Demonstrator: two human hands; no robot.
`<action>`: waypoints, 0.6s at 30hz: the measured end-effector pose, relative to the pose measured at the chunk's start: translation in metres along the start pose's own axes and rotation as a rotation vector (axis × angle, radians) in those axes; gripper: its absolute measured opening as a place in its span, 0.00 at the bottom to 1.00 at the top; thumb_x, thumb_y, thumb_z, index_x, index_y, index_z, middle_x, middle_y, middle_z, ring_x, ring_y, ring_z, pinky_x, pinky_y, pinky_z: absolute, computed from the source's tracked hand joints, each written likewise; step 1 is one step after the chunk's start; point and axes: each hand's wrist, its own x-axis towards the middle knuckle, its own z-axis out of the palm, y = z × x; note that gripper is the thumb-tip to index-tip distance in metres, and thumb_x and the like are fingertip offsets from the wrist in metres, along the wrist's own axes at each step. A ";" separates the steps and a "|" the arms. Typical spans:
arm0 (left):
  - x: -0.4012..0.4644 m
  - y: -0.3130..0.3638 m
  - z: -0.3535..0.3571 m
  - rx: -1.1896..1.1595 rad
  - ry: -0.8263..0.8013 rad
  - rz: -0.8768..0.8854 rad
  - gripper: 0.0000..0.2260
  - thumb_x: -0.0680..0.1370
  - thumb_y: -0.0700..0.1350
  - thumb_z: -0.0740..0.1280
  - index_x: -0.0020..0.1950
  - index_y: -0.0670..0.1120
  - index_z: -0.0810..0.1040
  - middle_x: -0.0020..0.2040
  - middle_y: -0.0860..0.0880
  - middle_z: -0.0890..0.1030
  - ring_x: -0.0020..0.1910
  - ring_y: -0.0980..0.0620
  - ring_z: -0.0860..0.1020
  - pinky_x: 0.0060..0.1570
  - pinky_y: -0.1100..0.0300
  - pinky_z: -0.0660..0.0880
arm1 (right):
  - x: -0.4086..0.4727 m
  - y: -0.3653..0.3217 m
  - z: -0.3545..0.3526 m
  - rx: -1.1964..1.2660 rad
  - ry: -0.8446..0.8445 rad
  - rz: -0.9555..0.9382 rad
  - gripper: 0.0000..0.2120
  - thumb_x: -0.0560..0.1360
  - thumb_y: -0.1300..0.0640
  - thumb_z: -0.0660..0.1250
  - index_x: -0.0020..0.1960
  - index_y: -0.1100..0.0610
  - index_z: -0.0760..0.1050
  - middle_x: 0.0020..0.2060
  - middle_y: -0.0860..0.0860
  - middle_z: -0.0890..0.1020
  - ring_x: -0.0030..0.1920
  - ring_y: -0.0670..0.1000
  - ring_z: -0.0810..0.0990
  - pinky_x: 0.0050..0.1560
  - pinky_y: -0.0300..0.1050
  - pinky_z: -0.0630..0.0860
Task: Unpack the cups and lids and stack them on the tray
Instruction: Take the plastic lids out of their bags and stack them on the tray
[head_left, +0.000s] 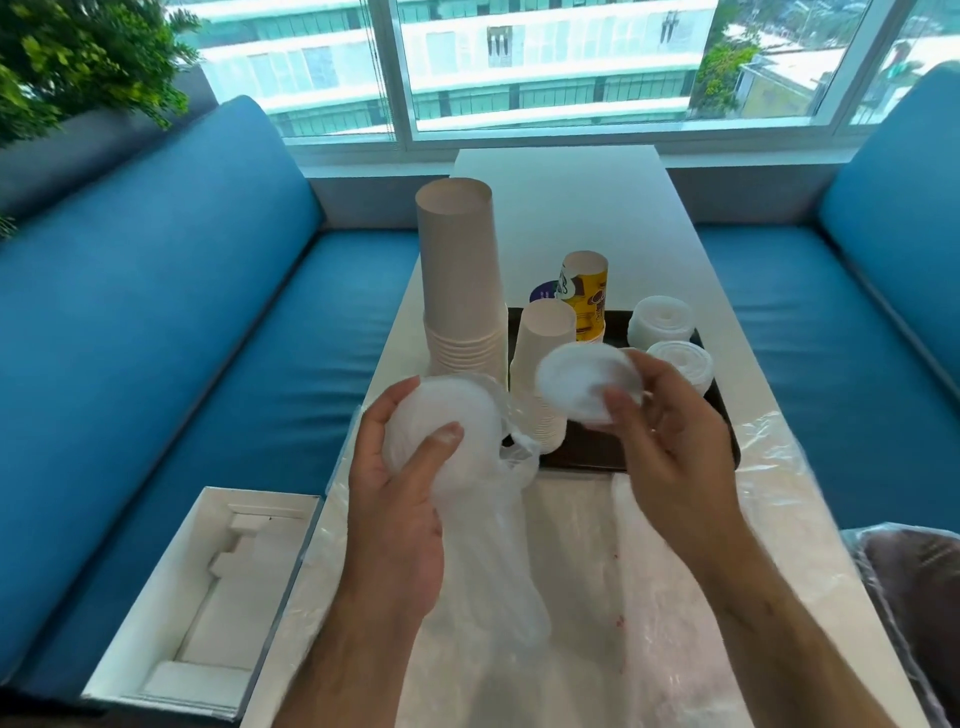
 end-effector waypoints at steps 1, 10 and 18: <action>0.000 -0.001 -0.001 0.001 0.010 -0.001 0.20 0.74 0.38 0.72 0.58 0.61 0.81 0.59 0.50 0.81 0.53 0.48 0.84 0.39 0.58 0.81 | 0.005 0.010 -0.006 -0.107 0.061 0.030 0.12 0.82 0.59 0.65 0.65 0.55 0.76 0.51 0.45 0.83 0.50 0.39 0.82 0.48 0.35 0.80; -0.004 -0.004 -0.004 0.057 0.013 -0.012 0.20 0.72 0.42 0.74 0.57 0.65 0.81 0.65 0.51 0.78 0.62 0.43 0.79 0.48 0.50 0.81 | 0.038 0.138 -0.011 -1.068 -0.292 0.024 0.13 0.79 0.61 0.67 0.61 0.54 0.83 0.56 0.54 0.85 0.53 0.57 0.84 0.52 0.51 0.82; -0.006 0.001 -0.005 0.027 0.022 0.008 0.23 0.65 0.44 0.74 0.58 0.61 0.81 0.63 0.50 0.80 0.59 0.46 0.81 0.42 0.55 0.82 | 0.056 0.134 -0.010 -1.049 -0.550 0.249 0.17 0.78 0.44 0.68 0.61 0.53 0.80 0.56 0.51 0.81 0.55 0.53 0.79 0.54 0.48 0.77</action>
